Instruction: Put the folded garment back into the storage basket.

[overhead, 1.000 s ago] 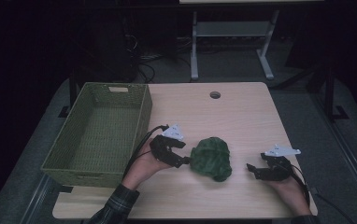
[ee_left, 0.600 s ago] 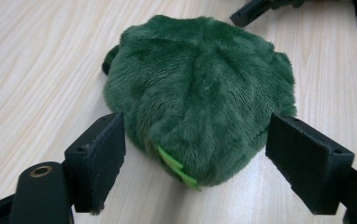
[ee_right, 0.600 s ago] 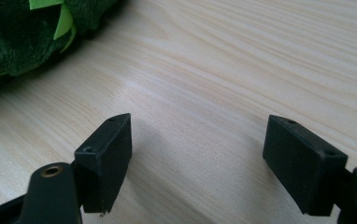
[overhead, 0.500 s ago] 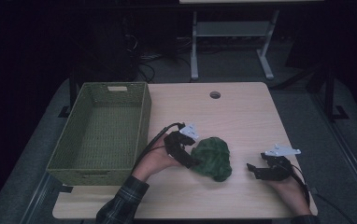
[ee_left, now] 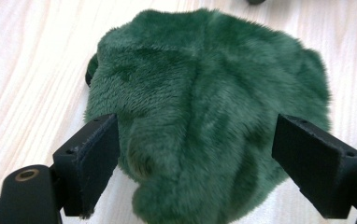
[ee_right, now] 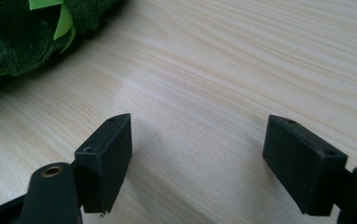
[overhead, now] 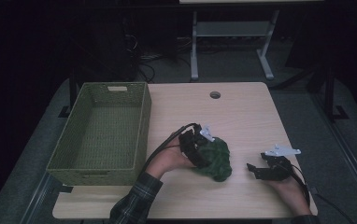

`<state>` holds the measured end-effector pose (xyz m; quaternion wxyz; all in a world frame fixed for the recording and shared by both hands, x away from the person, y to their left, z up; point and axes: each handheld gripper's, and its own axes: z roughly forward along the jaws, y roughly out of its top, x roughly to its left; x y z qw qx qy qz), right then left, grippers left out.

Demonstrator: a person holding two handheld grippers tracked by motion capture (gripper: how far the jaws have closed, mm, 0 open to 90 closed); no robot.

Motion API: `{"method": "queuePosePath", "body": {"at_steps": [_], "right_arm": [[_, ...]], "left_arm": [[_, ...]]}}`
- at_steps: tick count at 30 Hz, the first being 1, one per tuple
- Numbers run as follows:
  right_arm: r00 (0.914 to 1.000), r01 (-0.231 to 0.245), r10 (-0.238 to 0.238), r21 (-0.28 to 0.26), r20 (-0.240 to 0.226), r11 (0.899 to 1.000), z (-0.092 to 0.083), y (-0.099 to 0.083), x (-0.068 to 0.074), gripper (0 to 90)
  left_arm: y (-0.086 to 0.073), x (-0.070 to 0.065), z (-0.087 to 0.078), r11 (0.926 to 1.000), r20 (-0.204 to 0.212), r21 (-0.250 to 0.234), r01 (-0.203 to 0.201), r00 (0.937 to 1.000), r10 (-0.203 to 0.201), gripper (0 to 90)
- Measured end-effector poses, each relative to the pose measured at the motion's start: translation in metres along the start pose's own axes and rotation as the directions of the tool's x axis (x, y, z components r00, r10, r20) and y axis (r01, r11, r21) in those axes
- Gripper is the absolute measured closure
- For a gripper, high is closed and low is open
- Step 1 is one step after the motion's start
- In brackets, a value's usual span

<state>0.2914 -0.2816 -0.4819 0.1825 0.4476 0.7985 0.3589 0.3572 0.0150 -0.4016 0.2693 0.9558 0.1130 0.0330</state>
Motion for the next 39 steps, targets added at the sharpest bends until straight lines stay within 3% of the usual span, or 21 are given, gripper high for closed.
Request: {"method": "queuePosePath", "body": {"at_steps": [7, 10, 17, 24, 27, 34, 39], "right_arm": [[1.0000, 0.001, -0.001, 0.000, 0.000, 1.000, 0.000, 0.000, 0.000, 23.7], [1.0000, 0.001, -0.001, 0.000, 0.000, 1.000, 0.000, 0.000, 0.000, 23.7], [1.0000, 0.001, -0.001, 0.000, 0.001, 1.000, 0.000, 0.000, 0.000, 23.8], [1.0000, 0.001, -0.001, 0.000, 0.001, 1.000, 0.000, 0.000, 0.000, 23.8], [1.0000, 0.001, -0.001, 0.000, 0.001, 1.000, 0.000, 0.000, 0.000, 23.8], [1.0000, 0.001, -0.001, 0.000, 0.002, 1.000, 0.000, 0.000, 0.000, 23.8], [1.0000, 0.001, -0.001, -0.001, 0.002, 1.000, 0.000, 0.000, 0.000, 23.8]], "left_arm": [[-0.004, 0.003, 0.019, 0.9963, 0.058, 0.084, -0.018, 0.9982, 0.014, 13.0], [-0.008, 0.002, 0.026, 0.9950, 0.076, 0.097, -0.025, 0.9970, 0.017, 12.9], [-0.012, 0.000, 0.037, 0.9919, 0.065, 0.121, -0.037, 0.9975, 0.029, 12.5], [-0.012, -0.005, 0.048, 0.9855, 0.021, 0.162, -0.049, 0.9987, 0.047, 14.0], [-0.012, -0.003, 0.046, 0.9844, 0.018, 0.168, -0.051, 0.9987, 0.048, 22.1], [-0.011, 0.000, 0.039, 0.9842, 0.012, 0.177, -0.011, 0.9999, 0.009, 60.0], [-0.012, 0.002, 0.037, 0.9857, 0.016, 0.168, 0.006, 0.9998, -0.009, 64.8]]}}
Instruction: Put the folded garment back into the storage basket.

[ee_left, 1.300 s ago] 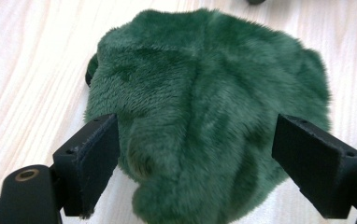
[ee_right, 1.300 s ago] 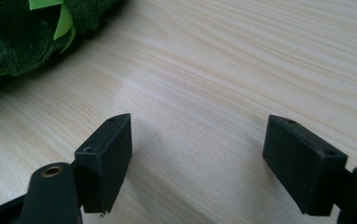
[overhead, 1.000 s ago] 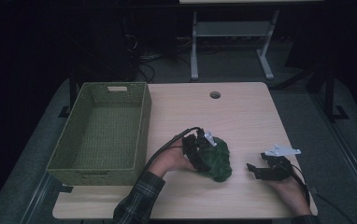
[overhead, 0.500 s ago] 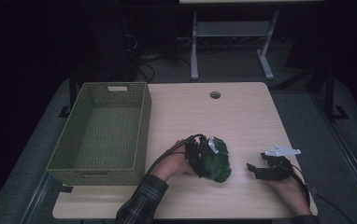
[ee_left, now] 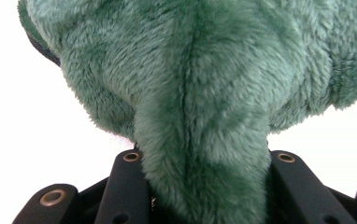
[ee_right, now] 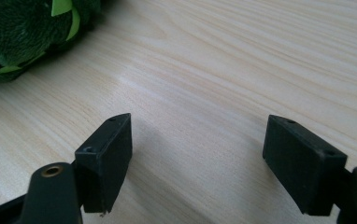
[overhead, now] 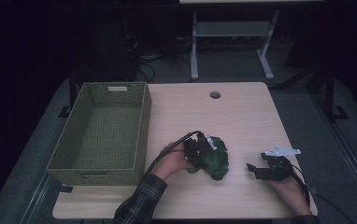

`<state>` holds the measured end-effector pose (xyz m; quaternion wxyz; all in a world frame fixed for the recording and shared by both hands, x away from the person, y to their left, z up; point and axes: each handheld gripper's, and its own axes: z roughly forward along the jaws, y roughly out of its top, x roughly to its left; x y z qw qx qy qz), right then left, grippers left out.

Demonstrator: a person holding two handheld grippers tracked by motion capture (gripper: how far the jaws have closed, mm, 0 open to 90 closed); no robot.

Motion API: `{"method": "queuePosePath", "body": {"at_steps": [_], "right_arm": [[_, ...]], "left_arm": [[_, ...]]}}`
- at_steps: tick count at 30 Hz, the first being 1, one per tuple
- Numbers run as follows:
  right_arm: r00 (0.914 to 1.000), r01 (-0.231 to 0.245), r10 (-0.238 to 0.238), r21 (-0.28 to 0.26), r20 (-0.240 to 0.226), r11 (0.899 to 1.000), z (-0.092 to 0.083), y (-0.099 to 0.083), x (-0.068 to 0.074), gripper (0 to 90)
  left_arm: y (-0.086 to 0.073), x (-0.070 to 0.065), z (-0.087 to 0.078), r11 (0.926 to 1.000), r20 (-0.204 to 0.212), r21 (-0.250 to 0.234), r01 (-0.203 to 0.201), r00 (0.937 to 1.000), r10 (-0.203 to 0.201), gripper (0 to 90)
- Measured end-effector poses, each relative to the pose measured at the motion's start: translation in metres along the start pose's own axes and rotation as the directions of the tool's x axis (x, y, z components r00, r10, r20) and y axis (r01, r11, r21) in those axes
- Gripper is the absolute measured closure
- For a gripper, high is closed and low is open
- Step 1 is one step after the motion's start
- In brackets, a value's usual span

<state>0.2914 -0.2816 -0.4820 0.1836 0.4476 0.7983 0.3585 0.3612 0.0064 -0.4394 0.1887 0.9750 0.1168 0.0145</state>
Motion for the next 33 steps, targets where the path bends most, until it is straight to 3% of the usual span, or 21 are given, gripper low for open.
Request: {"method": "queuePosePath", "body": {"at_steps": [5, 14, 18, 26, 33], "right_arm": [[1.0000, 0.000, 0.000, 0.000, 0.000, 1.000, 0.000, 0.000, 0.000, 23.8], [1.0000, -0.001, 0.001, 0.000, 0.000, 1.000, 0.000, 0.000, 0.000, 23.8], [1.0000, 0.000, 0.000, 0.000, 0.000, 1.000, 0.000, 0.000, 0.000, 23.8], [1.0000, 0.000, 0.000, 0.000, 0.001, 1.000, 0.000, 0.000, 0.000, 23.7], [1.0000, -0.001, 0.001, 0.000, 0.001, 1.000, 0.000, 0.000, 0.000, 23.7]], "left_arm": [[-0.004, 0.004, -0.005, 0.9978, 0.036, -0.043, 0.050, 0.9982, -0.048, 66.7], [-0.006, 0.007, -0.026, 0.9924, 0.060, -0.081, 0.092, 0.9944, -0.087, 67.0], [-0.004, 0.005, -0.043, 0.9885, 0.060, -0.105, 0.109, 0.9929, -0.103, 66.8], [-0.002, 0.003, -0.082, 0.9837, 0.038, -0.146, 0.105, 0.9942, -0.101, 66.6], [-0.011, 0.010, -0.114, 0.9778, -0.001, -0.168, 0.125, 0.9918, -0.127, 66.4]]}}
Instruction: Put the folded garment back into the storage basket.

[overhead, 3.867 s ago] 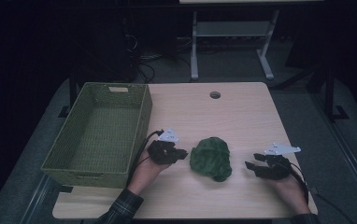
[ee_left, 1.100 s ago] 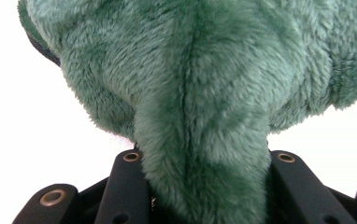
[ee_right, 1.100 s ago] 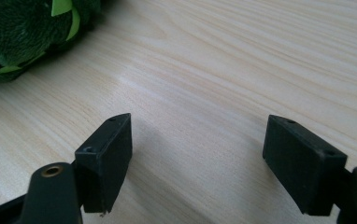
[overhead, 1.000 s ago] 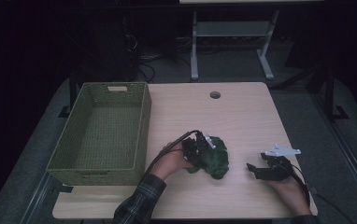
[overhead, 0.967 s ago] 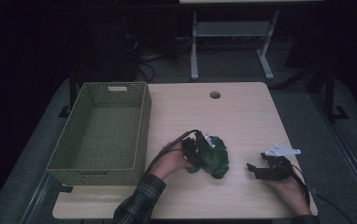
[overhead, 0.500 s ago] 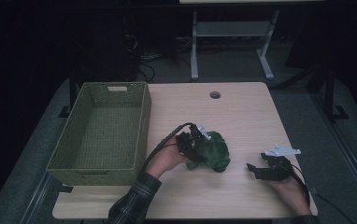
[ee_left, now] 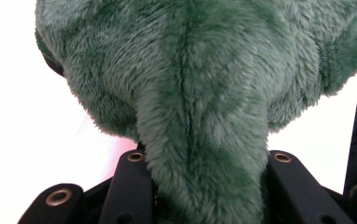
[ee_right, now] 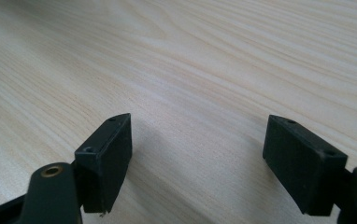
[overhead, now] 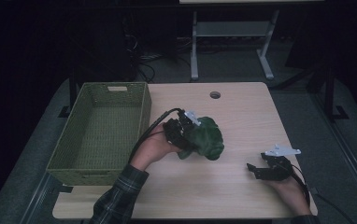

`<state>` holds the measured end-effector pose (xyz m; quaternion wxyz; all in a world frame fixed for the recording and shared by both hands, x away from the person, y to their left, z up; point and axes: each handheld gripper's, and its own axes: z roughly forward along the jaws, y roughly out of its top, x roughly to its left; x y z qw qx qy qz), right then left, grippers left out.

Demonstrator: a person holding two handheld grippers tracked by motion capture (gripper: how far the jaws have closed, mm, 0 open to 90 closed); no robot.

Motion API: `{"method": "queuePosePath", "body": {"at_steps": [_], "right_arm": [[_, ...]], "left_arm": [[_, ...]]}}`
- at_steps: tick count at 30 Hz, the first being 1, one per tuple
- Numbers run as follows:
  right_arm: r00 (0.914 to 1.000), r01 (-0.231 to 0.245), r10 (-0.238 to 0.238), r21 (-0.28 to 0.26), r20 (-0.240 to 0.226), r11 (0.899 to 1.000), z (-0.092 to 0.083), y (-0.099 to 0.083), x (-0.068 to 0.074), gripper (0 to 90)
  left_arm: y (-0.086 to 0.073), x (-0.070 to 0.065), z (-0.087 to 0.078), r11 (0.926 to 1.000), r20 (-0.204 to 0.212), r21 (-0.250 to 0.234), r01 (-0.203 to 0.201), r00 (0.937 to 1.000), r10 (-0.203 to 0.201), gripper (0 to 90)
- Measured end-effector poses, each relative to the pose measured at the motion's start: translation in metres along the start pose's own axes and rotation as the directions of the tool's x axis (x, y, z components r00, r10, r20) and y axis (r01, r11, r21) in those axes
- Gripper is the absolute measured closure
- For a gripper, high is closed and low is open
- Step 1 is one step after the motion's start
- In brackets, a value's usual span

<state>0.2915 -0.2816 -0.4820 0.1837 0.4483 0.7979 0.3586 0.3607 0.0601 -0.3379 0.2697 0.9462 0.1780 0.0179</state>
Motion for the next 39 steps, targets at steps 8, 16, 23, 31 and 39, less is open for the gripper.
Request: {"method": "queuePosePath", "body": {"at_steps": [8, 16, 23, 31, 39], "right_arm": [[1.0000, 0.000, 0.000, 0.000, 0.000, 1.000, 0.000, 0.000, 0.000, 23.7], [1.0000, -0.001, 0.001, -0.001, 0.001, 1.000, 0.000, 0.000, 0.000, 23.6], [1.0000, -0.002, 0.002, -0.001, 0.002, 1.000, 0.000, 0.000, 0.000, 23.7], [1.0000, -0.004, 0.004, -0.001, 0.005, 1.000, 0.000, 0.000, 0.000, 22.6], [0.9997, -0.017, 0.017, 0.009, 0.019, 1.000, 0.001, 0.000, -0.001, 17.6]], "left_arm": [[-0.007, 0.013, -0.041, 0.9996, -0.039, -0.018, 0.021, 0.9990, -0.022, 66.4], [-0.022, 0.028, -0.081, 0.9973, -0.089, -0.043, 0.060, 0.9940, -0.063, 66.4], [-0.039, 0.037, -0.105, 0.9922, -0.129, -0.069, 0.103, 0.9854, -0.112, 66.4], [-0.068, 0.048, -0.133, 0.9836, -0.185, -0.080, 0.162, 0.9672, -0.174, 66.3], [-0.099, 0.057, -0.153, 0.9707, -0.228, -0.092, 0.222, 0.9443, -0.237, 66.3]]}}
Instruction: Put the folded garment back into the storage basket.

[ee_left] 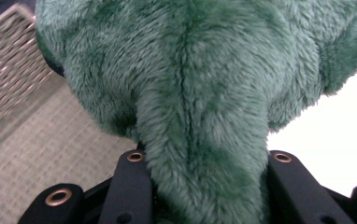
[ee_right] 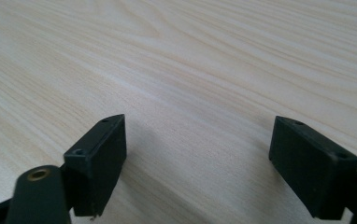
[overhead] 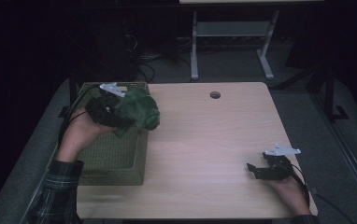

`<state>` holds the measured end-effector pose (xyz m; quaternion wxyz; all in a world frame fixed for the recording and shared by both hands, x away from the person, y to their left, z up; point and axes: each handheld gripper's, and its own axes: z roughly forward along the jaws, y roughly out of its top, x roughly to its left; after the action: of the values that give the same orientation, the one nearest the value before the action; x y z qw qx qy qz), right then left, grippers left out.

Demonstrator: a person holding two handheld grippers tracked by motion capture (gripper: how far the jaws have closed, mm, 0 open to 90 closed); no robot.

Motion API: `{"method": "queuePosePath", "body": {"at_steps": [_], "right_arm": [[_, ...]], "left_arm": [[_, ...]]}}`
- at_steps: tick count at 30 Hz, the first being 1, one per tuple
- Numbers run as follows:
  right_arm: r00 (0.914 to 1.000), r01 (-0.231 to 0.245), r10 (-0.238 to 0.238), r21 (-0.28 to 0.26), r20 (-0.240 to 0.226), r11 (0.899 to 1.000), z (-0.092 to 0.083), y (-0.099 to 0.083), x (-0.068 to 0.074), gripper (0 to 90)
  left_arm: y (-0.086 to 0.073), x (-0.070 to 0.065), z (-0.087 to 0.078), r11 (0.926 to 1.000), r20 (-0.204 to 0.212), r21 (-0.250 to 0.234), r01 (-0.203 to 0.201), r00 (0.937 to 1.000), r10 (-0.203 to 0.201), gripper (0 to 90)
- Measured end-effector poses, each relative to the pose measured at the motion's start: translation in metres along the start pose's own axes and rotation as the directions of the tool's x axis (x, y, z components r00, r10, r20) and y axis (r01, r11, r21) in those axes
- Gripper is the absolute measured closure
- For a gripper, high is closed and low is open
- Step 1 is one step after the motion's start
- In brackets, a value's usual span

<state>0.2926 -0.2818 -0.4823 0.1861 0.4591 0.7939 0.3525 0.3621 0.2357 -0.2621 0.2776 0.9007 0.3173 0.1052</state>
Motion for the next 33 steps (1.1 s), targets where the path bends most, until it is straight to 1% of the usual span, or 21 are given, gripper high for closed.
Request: {"method": "queuePosePath", "body": {"at_steps": [2, 4, 6, 8, 10, 12, 14, 15, 20, 23, 27, 30, 31, 32, 33], "right_arm": [[1.0000, 0.000, 0.000, 0.002, 0.000, 1.000, 0.000, 0.000, 0.000, 16.3], [1.0000, 0.001, -0.001, 0.012, 0.002, 1.000, 0.001, 0.000, 0.000, 13.6], [1.0000, -0.001, 0.001, 0.012, 0.003, 1.000, 0.001, 0.000, 0.000, 12.7], [1.0000, -0.005, 0.005, 0.017, 0.008, 1.000, 0.002, 0.001, 0.000, 8.8], [0.9999, -0.010, 0.010, 0.022, 0.013, 1.000, 0.002, 0.001, 0.000, 7.0], [0.9998, -0.012, 0.011, 0.032, 0.018, 0.999, 0.003, 0.001, -0.001, 2.6], [0.9997, -0.016, 0.016, 0.036, 0.019, 0.999, 0.003, 0.001, -0.001, 2.0], [0.9997, -0.017, 0.016, 0.039, 0.020, 0.999, 0.004, 0.001, -0.001, 1.2], [0.9996, -0.019, 0.018, 0.040, 0.020, 0.999, 0.004, 0.002, -0.001, 1.2], [0.9996, -0.019, 0.019, 0.040, 0.020, 0.999, 0.004, 0.002, 0.000, 1.2], [0.9997, -0.018, 0.017, 0.041, 0.018, 0.999, 0.004, 0.002, 0.000, 1.2], [0.9997, -0.017, 0.016, 0.042, 0.017, 0.999, 0.004, 0.002, 0.000, 1.2], [0.9997, -0.017, 0.016, 0.042, 0.017, 0.999, 0.004, 0.002, 0.000, 1.2], [0.9997, -0.017, 0.016, 0.041, 0.017, 0.999, 0.004, 0.002, 0.000, 1.3], [0.9997, -0.017, 0.016, 0.041, 0.017, 0.999, 0.004, 0.002, 0.000, 1.2]], "left_arm": [[-0.006, 0.005, -0.003, 0.9999, -0.014, 0.000, 0.014, 0.9998, -0.014, 66.3], [-0.015, 0.010, -0.007, 0.9994, -0.033, 0.003, 0.035, 0.9988, -0.035, 66.2], [-0.023, 0.016, -0.009, 0.9986, -0.047, 0.005, 0.053, 0.9975, -0.052, 66.2], [-0.031, 0.020, -0.011, 0.9967, -0.057, 0.010, 0.080, 0.9952, -0.079, 66.1], [-0.039, 0.025, -0.012, 0.9952, -0.070, 0.015, 0.096, 0.9930, -0.095, 66.1], [-0.046, 0.029, -0.012, 0.9933, -0.089, 0.021, 0.114, 0.9898, -0.111, 66.0], [-0.055, 0.033, -0.010, 0.9892, -0.104, 0.030, 0.143, 0.9847, -0.140, 66.0], [-0.059, 0.035, -0.010, 0.9882, -0.112, 0.040, 0.148, 0.9834, -0.143, 66.0], [-0.074, 0.043, -0.002, 0.9803, -0.129, 0.053, 0.191, 0.9747, -0.183, 65.9], [-0.082, 0.048, 0.008, 0.9750, -0.137, 0.065, 0.212, 0.9698, -0.202, 65.7], [-0.089, 0.053, 0.026, 0.9717, -0.131, 0.091, 0.218, 0.9699, -0.205, 65.5], [-0.093, 0.056, 0.041, 0.9681, -0.117, 0.110, 0.225, 0.9701, -0.213, 65.2], [-0.093, 0.056, 0.041, 0.9681, -0.117, 0.110, 0.225, 0.9701, -0.213, 65.0], [-0.096, 0.059, 0.053, 0.9667, -0.111, 0.118, 0.227, 0.9705, -0.214, 64.9], [-0.097, 0.061, 0.056, 0.9659, -0.108, 0.119, 0.230, 0.9700, -0.218, 64.8]]}}
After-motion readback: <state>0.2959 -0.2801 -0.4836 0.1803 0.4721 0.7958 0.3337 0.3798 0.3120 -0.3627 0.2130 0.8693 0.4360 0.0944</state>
